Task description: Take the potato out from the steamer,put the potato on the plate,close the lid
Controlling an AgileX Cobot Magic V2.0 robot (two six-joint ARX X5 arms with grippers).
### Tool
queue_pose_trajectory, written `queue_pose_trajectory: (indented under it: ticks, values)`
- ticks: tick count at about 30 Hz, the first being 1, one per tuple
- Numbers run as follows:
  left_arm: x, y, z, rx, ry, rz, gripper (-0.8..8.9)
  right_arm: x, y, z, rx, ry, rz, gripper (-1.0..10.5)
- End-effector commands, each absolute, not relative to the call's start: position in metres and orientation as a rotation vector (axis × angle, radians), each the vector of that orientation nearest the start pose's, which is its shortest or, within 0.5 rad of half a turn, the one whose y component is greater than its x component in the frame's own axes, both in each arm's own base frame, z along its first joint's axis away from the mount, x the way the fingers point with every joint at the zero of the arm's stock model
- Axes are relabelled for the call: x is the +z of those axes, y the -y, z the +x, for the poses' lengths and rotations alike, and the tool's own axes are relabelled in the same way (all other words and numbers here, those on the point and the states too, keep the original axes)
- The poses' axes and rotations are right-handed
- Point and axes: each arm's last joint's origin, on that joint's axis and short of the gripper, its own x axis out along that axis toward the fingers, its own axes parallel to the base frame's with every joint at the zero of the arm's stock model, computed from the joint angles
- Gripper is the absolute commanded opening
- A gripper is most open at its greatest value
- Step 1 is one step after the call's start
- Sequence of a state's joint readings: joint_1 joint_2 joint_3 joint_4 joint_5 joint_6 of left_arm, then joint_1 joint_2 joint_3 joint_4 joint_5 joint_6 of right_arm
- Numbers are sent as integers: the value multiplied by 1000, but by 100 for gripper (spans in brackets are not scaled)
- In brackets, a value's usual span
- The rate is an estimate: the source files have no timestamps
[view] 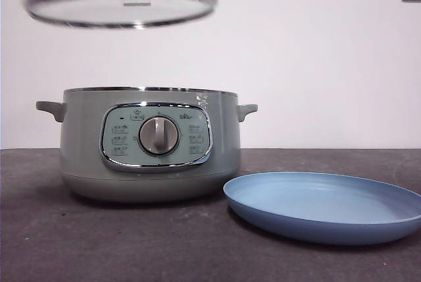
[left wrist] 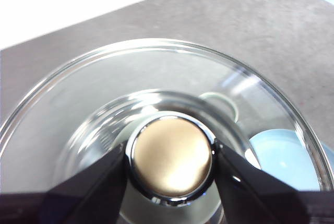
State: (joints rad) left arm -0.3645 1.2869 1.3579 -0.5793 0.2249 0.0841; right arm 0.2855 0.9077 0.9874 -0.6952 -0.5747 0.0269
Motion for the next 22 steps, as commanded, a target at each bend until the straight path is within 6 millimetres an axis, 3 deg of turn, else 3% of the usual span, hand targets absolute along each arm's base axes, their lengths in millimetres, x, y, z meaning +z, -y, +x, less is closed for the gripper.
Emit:
queue_pose_trajectory:
  ticks: [1, 7, 16, 19, 22]
  values:
    - [413, 88, 221, -535, -394, 109, -9, 341, -74, 172, 842, -652, 154, 595]
    - [433, 65, 165, -483, -366, 113, -9, 347, -114, 209, 893, -702, 106, 595]
    - [436, 40, 103, -437, -393, 124, -9, 349, -198, 269, 901, -753, -10, 594]
    - [435, 32, 81, -434, -401, 106, -8, 337, -240, 296, 877, -769, -70, 594]
    - [434, 27, 68, -433, -408, 104, -9, 312, -275, 314, 836, -799, -134, 594]
